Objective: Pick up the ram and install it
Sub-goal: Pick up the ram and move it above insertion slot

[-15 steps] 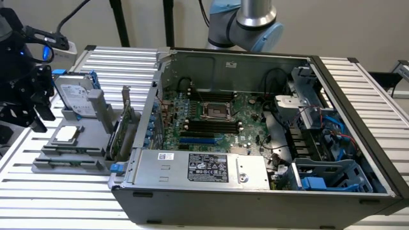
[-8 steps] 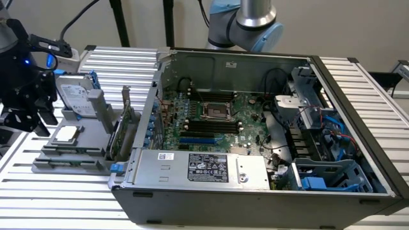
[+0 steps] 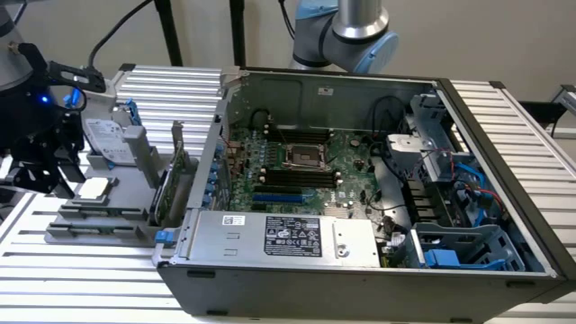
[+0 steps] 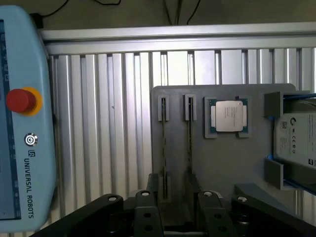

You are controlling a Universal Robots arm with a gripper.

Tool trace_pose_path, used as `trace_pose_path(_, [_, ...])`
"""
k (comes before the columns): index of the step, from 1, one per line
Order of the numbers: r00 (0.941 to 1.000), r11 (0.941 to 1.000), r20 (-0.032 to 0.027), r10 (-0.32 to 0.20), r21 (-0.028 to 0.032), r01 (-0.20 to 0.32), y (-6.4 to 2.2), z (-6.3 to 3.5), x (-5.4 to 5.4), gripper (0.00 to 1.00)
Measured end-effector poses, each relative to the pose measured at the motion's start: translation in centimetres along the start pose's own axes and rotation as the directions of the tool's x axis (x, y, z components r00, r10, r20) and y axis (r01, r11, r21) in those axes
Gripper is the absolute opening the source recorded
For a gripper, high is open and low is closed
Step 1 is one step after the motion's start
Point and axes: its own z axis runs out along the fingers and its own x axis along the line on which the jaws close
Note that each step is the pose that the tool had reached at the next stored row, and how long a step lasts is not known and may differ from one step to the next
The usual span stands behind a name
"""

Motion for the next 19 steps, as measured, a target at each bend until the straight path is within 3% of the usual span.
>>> trace_pose_path(19, [1.0000, 1.0000, 0.0000, 0.001, 0.0000, -0.001, 0.13, 3.46, 0.0, 0.36])
